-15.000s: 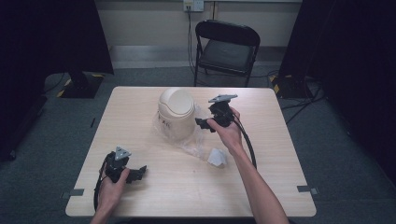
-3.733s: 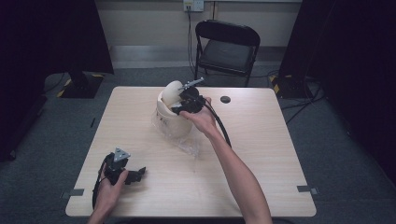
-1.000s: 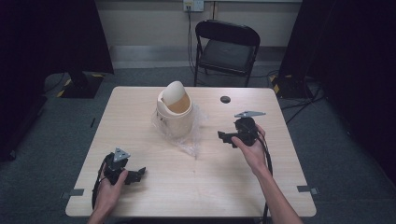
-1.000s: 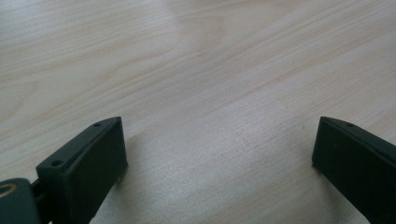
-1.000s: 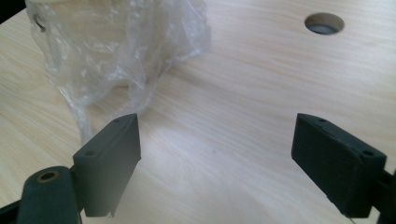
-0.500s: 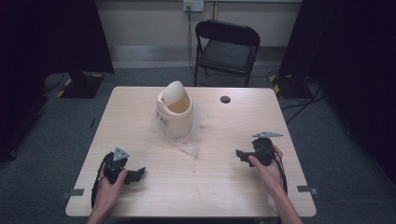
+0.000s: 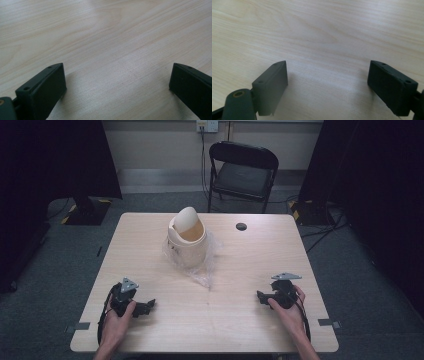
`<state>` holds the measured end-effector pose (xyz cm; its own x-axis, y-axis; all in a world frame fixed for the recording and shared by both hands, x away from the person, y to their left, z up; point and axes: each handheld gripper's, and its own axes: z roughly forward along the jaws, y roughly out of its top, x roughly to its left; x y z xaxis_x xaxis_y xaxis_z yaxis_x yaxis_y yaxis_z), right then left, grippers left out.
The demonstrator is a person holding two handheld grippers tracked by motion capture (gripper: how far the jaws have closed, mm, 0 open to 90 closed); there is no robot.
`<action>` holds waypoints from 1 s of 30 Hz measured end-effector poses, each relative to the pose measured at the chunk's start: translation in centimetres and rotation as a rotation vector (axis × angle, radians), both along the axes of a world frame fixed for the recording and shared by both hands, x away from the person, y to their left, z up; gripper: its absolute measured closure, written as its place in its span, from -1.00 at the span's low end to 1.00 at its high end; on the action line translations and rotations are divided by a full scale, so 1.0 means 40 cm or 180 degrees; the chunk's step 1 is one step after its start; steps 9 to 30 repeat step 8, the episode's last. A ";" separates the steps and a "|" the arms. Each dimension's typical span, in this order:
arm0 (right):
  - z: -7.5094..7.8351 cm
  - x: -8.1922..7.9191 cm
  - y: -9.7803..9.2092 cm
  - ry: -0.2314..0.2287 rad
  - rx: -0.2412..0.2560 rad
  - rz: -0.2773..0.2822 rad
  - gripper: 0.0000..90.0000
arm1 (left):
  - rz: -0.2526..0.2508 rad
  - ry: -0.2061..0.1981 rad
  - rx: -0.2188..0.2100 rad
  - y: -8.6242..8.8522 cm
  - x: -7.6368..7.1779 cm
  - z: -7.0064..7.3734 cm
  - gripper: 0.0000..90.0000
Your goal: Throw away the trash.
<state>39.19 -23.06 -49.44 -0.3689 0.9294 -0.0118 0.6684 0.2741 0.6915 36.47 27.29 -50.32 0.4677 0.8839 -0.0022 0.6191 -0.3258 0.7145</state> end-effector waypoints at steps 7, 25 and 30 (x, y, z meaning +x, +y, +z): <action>-0.015 -0.010 0.000 -0.0180 0.0073 -0.0031 -0.70 | -0.0001 0.0001 -0.0002 0.000 0.000 0.000 -0.99; -0.015 -0.010 0.000 -0.0180 0.0073 -0.0031 -0.70 | -0.0002 0.0001 -0.0003 0.000 0.000 0.000 -0.99; -0.015 -0.010 0.000 -0.0180 0.0073 -0.0031 -0.70 | -0.0002 0.0001 -0.0003 0.000 0.000 0.000 -0.99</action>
